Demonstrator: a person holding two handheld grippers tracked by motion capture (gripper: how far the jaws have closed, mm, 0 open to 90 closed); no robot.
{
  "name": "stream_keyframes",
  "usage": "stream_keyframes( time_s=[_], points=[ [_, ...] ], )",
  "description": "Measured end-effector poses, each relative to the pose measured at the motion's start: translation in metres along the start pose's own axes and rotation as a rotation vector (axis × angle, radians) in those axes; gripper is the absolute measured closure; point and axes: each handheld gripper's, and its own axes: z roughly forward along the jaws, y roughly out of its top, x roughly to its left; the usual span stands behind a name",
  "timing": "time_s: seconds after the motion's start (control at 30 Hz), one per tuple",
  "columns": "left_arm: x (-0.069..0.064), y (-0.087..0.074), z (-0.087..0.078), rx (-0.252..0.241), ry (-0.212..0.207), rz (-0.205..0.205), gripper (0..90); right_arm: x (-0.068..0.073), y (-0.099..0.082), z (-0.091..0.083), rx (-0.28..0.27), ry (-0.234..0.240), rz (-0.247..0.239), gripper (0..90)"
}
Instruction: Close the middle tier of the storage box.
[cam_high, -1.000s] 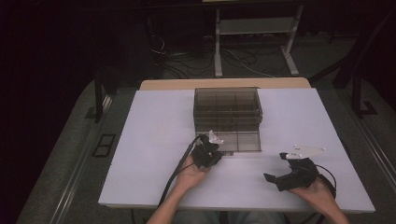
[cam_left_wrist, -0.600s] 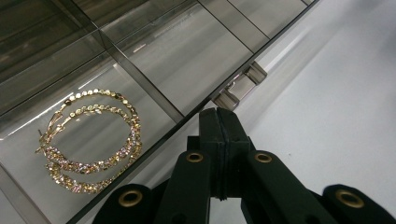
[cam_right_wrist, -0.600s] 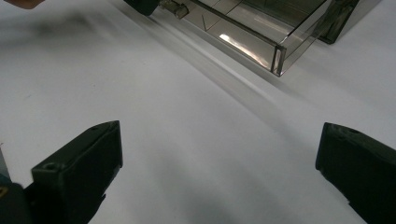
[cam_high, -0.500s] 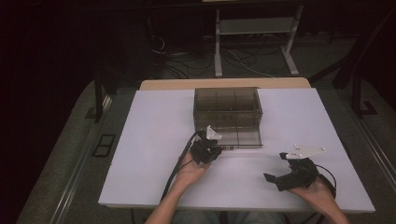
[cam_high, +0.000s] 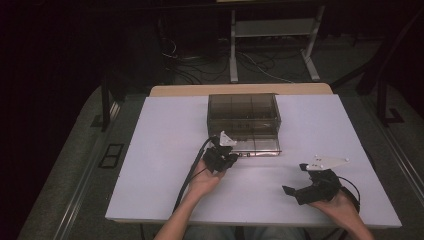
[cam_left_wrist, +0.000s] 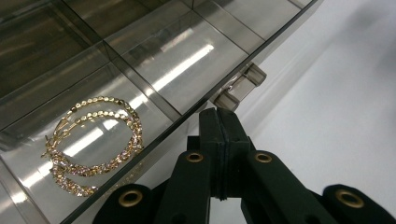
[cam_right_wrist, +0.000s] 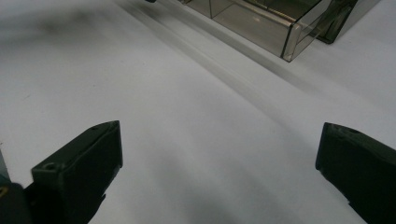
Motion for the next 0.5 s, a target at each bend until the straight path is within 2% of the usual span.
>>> stream_keyframes(
  time_s=[0.07,0.1,0.17,0.2,0.23,0.27,0.37,0.43,0.5],
  points=[
    [0.0009,0.0021,0.0005,0.000,0.000,0.002,89.0,-0.0002,-0.0001,-0.0001,-0.001,-0.001,0.002,0.0],
    [0.0005,0.0026,0.0009,-0.004,-0.001,-0.010,89.0,-0.0005,-0.0003,-0.0003,-0.001,-0.003,0.001,0.0],
    [0.0025,0.0038,0.0014,-0.010,-0.003,0.001,89.1,-0.0012,-0.0007,-0.0004,0.000,-0.002,0.003,0.0],
    [0.0022,0.0039,0.0015,-0.013,-0.006,-0.017,89.0,-0.0014,-0.0009,-0.0003,-0.002,-0.002,0.005,0.0],
    [0.0040,0.0045,0.0019,-0.021,-0.011,-0.009,89.1,-0.0016,-0.0010,-0.0003,-0.003,-0.003,0.006,0.0],
    [0.0040,0.0048,0.0020,-0.028,-0.013,-0.028,89.1,-0.0020,-0.0011,-0.0006,-0.004,-0.002,0.006,0.0],
    [0.0060,0.0068,0.0021,-0.036,-0.014,-0.035,89.0,-0.0029,-0.0013,-0.0012,-0.009,-0.007,0.009,0.0],
    [0.0078,0.0089,0.0020,-0.038,-0.012,-0.025,89.0,-0.0031,-0.0012,-0.0015,-0.008,-0.009,0.010,0.0],
    [0.0083,0.0106,0.0015,-0.046,-0.013,-0.038,89.1,-0.0032,-0.0013,-0.0019,-0.009,-0.010,0.010,0.0]
  ],
)
